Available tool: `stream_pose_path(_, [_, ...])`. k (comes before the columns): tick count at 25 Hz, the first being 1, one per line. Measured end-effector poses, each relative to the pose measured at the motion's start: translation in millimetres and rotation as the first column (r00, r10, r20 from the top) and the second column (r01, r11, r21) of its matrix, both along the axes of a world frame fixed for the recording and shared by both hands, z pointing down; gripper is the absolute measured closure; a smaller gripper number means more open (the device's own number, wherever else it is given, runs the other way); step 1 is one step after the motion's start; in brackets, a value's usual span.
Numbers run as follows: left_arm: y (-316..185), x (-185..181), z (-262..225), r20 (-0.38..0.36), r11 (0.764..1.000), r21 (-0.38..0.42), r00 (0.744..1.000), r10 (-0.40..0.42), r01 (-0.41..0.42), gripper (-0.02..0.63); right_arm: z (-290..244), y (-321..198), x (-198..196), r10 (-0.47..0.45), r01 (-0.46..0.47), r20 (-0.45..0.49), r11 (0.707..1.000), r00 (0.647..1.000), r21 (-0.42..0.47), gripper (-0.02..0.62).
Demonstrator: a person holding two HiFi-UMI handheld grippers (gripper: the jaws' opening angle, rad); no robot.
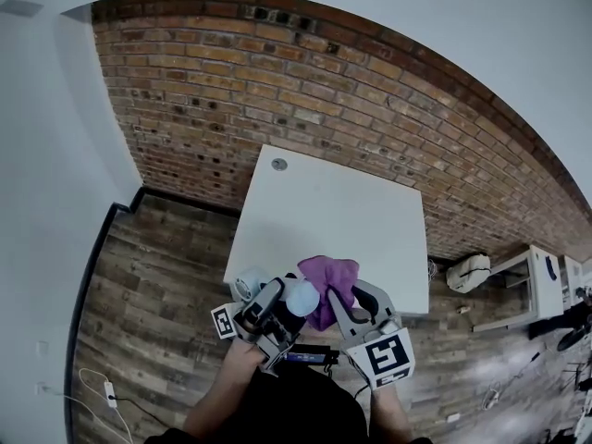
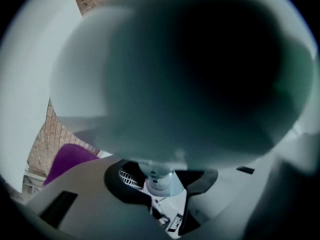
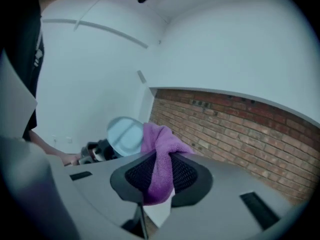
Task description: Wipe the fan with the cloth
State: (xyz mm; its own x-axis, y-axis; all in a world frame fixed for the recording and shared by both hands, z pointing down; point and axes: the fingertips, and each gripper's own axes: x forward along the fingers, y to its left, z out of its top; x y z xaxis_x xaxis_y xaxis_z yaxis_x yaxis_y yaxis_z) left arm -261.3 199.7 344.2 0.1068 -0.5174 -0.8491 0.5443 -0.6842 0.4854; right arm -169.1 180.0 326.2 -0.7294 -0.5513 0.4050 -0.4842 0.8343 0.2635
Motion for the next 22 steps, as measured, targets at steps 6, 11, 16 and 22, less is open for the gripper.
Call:
stream_pose_path(6, [6.5, -9.4, -3.7, 0.0, 1.0, 0.011, 1.0, -0.017, 0.017, 0.445, -32.0, 5.8, 15.4, 0.011, 0.0, 0.192, 0.998, 0.981, -0.06, 0.529])
stream_pose_path(11, [5.6, -7.3, -6.8, 0.011, 1.0, -0.015, 1.0, -0.01, 0.01, 0.445, -60.1, 74.3, -40.4, -0.292, 0.286, 0.217, 0.956, 0.932, 0.059, 0.529])
stream_pose_path(16, [9.9, -5.5, -18.5, 0.038, 1.0, -0.002, 0.999, -0.004, 0.004, 0.445, -39.0, 61.4, -38.8, -0.228, 0.244, 0.273, 0.97, 0.935, -0.024, 0.529])
stream_pose_path(22, [9.1, 5.2, -22.6, 0.158, 1.0, 0.019, 0.987, -0.002, -0.001, 0.445, 24.5, -13.5, 32.1, 0.093, -0.034, 0.25, 0.972, 0.964, -0.231, 0.529])
